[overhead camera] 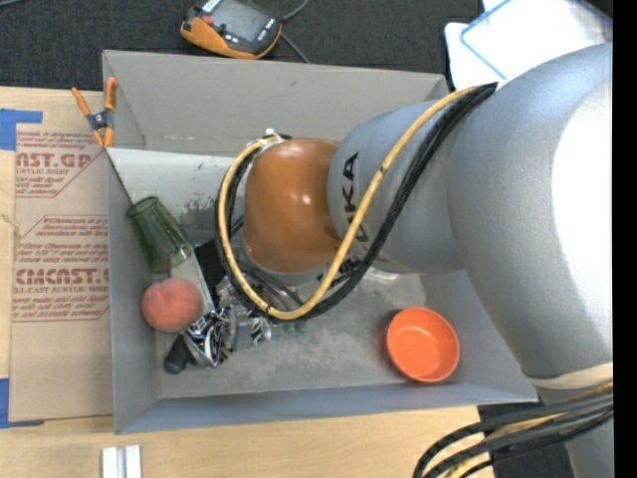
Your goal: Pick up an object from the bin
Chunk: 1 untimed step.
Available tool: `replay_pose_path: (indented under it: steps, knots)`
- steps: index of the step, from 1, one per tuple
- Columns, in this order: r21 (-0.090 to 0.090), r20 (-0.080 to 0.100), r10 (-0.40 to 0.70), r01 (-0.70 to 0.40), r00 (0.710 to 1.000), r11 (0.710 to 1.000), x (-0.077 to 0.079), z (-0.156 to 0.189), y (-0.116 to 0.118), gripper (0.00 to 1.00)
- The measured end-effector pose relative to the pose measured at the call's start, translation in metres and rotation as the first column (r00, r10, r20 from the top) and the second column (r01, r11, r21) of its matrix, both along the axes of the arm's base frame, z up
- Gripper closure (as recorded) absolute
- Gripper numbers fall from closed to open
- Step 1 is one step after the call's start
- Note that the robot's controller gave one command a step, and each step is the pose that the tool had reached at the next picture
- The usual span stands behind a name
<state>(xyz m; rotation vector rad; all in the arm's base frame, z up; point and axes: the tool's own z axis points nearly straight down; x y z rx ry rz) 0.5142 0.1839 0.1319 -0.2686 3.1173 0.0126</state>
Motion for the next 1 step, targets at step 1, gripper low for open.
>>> replay_pose_path:
  steps: [1]
  knots:
    - [0.005,0.031,0.257,-0.257,0.966,0.966,-0.0045,-0.0504,-0.0282,1.0]
